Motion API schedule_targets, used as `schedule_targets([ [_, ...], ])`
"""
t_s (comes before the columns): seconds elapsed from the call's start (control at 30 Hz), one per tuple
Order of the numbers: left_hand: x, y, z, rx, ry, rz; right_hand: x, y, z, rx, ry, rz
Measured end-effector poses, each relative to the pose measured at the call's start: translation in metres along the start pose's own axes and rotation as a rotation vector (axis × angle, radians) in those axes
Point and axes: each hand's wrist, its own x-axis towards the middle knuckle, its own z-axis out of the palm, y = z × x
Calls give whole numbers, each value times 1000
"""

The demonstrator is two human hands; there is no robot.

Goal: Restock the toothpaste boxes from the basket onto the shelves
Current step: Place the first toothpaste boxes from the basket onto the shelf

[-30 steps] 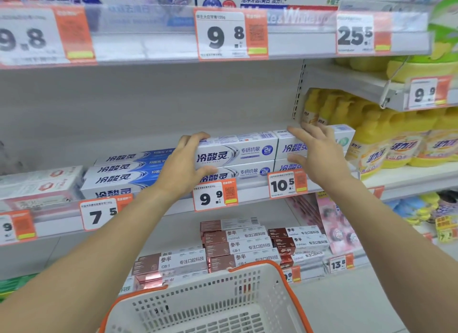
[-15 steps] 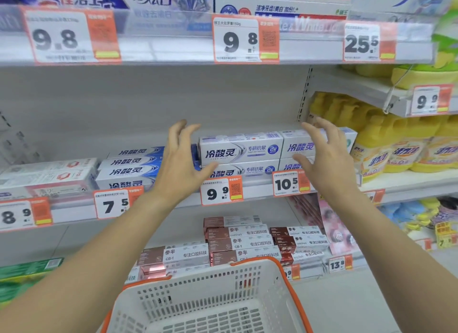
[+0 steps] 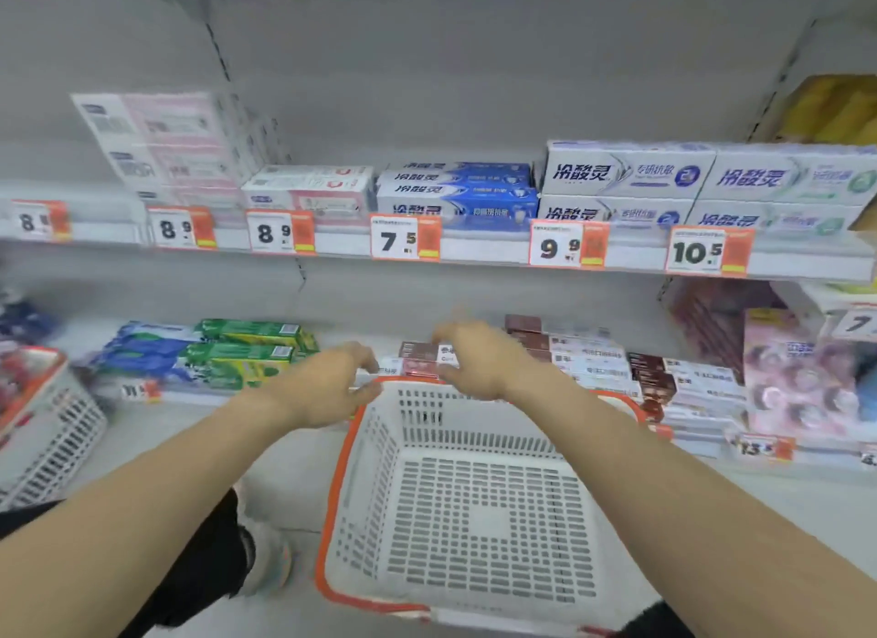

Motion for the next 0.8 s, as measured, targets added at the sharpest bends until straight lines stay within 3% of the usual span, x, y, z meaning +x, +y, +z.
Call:
schedule_targets([
  [0.2, -39, -98, 41, 65, -290, -117, 30, -70, 86, 77, -238, -69],
  [0.37, -68, -197, 16, 85, -336, -192, 94, -120, 126, 89, -406, -79],
  [0.6, -125, -357, -28, 111, -331, -372, 203, -271, 178, 196, -393, -191],
  [0.8, -161, -469, -42, 127, -326, -341, 251, -390, 216, 295, -356, -166],
])
